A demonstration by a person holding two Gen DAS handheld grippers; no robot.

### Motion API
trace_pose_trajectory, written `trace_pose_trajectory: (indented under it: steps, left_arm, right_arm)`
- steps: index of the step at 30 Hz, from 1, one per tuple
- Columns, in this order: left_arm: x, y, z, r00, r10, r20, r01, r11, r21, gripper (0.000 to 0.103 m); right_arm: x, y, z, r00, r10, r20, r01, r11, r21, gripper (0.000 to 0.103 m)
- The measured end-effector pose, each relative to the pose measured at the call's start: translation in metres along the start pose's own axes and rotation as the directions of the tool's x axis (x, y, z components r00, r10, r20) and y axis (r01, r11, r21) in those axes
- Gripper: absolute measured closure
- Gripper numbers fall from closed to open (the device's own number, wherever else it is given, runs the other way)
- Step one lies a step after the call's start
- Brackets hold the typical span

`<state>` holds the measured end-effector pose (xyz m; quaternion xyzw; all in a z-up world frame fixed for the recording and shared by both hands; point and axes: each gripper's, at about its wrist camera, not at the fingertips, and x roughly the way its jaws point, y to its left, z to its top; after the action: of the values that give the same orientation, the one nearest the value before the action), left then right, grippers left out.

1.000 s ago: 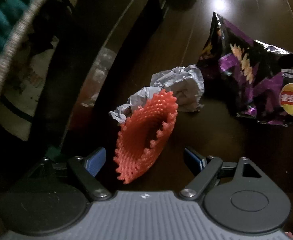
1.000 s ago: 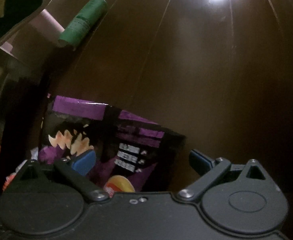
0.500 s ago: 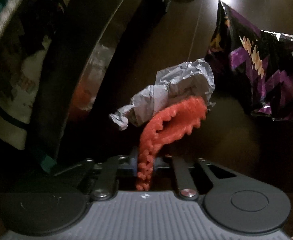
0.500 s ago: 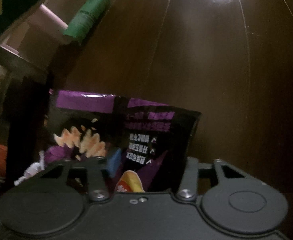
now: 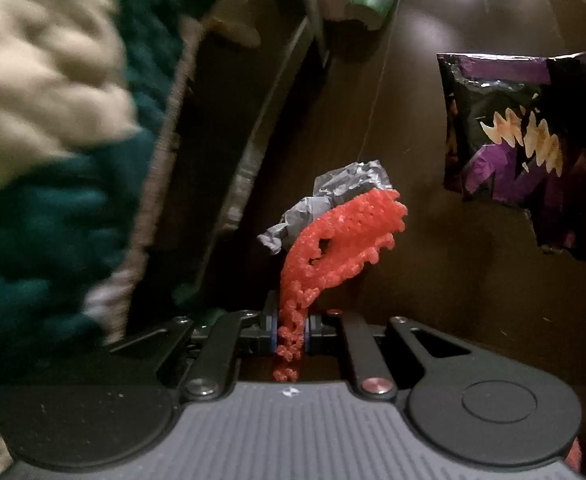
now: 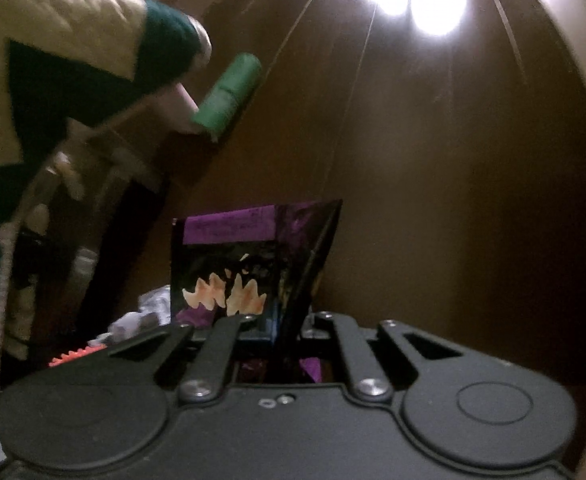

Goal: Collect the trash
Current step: 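Grasp the purple chip bag with the right tool while the left tool grasps the orange mesh sponge, then carry the chip bag and sponge with both tools over the teal bin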

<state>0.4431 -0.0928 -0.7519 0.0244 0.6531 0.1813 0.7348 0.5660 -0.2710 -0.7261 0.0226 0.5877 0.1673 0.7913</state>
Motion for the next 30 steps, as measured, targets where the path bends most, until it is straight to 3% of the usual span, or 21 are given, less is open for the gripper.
trace_pose_trajectory:
  steps: [7,16,24,30]
  left_arm:
    - [-0.118,0.038,0.003,0.994,-0.109,-0.008,0.109,0.994,-0.017,0.093]
    - [-0.284,0.112,0.009,0.987,-0.158,0.033,0.16,0.986,-0.041,0.093]
    - [-0.42,0.198,0.006,0.976,-0.204,0.075,0.213,0.967,-0.142,0.093]
    - [-0.491,0.269,-0.005,0.97,-0.205,0.134,0.231,0.945,-0.229,0.093]
  right_arm:
    - [-0.12,0.021,0.006,1.0,0.019,0.012,-0.019,1.0,0.015,0.096]
    - [-0.3,0.076,0.034,0.994,0.103,0.041,-0.102,0.994,-0.037,0.096]
    - [-0.434,0.152,0.062,0.978,0.203,0.05,-0.195,0.971,-0.137,0.096]
    - [-0.506,0.231,0.077,0.955,0.292,0.043,-0.273,0.93,-0.246,0.096]
